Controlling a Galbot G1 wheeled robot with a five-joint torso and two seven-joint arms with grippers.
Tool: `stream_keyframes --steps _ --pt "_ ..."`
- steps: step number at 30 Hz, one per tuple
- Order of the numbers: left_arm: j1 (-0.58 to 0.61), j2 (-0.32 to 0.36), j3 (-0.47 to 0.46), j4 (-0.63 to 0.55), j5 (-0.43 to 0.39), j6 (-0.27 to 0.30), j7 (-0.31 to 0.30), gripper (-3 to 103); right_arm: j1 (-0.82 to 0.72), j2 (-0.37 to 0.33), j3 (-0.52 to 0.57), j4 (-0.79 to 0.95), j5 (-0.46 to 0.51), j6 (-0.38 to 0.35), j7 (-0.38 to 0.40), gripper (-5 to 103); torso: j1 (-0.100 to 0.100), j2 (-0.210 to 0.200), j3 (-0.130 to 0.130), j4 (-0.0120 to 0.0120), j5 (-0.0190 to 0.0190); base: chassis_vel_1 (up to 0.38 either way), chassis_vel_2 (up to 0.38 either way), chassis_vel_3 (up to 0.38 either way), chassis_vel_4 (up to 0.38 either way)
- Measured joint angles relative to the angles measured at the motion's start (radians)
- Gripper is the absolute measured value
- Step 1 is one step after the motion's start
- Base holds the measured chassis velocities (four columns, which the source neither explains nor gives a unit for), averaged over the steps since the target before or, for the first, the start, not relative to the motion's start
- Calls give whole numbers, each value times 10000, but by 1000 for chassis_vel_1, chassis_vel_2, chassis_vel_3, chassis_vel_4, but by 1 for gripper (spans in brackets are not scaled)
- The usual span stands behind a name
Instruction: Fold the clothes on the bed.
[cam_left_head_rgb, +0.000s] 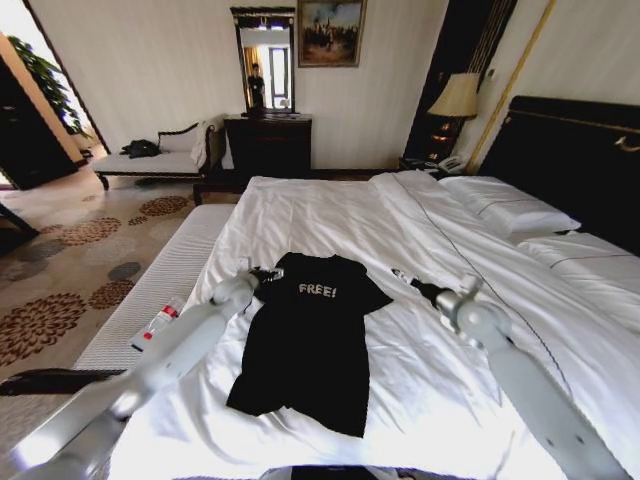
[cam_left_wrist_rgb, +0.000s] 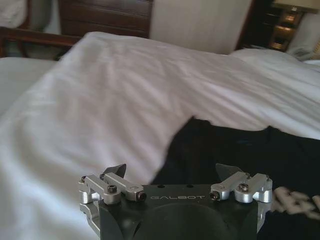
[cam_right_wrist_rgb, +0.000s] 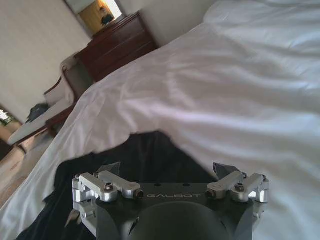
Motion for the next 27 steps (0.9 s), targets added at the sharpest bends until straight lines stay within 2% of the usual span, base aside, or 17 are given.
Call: stream_keyframes --steps 2,3,5,7,9,10,12,14,15,19,21,26,27 --pt "1134 647 -865 -859 -40 -95 23 100 -502 125 91 469 30 -62 -25 100 1 0 0 14 7 0 0 0 0" --pt "1570 841 -1121 -1185 -51 -121 42 100 -834 250 237 686 32 -85 -29 100 1 0 0 13 9 0 0 0 0" --pt "1819 941 -1269 -1381 -70 -133 49 100 -1070 344 344 823 38 -98 -32 100 2 0 0 12 5 0 0 0 0" --pt "2704 1219 -1725 -2062 -90 -186 73 100 -1923 727 743 1288 33 -160 -34 100 0 1 -2 -3 6 0 0 0 0" --pt "3562 1331 -2330 -2604 -78 -191 197 100 -2633 1069 953 1724 -112 -217 -70 100 0 0 -1 -6 4 0 0 0 0" --pt "3562 1331 -2330 -2604 -78 -191 197 100 -2633 1069 953 1724 -112 -217 -70 100 0 0 -1 -6 4 0 0 0 0" --pt "4836 1333 -3359 -3230 -41 -194 414 103 -3412 1418 1208 2332 -251 -309 -144 100 0 0 -1 0 12 0 0 0 0" --pt "5879 1171 -4189 -3584 76 -197 593 101 -4121 1695 1453 2854 -318 -345 -237 100 2 -1 0 1 4 0 0 0 0" --pt "5879 1171 -4189 -3584 76 -197 593 101 -4121 1695 1453 2854 -318 -345 -237 100 2 -1 0 1 4 0 0 0 0" --pt "8051 451 -5578 -4193 478 -240 1053 98 -5347 2138 1783 3624 -424 -391 -423 100 0 0 -1 3 2 0 0 0 0" --pt "8375 275 -5805 -4291 594 -293 1150 98 -5563 2231 1810 3732 -450 -413 -448 100 0 0 -2 2 6 0 0 0 0" --pt "10227 -819 -7226 -4713 820 -505 1649 98 -6725 3028 1708 4085 -885 -482 -769 100 2 -2 1 0 8 0 0 0 0" --pt "10227 -819 -7226 -4713 820 -505 1649 98 -6725 3028 1708 4085 -885 -482 -769 100 2 -2 1 0 8 0 0 0 0"
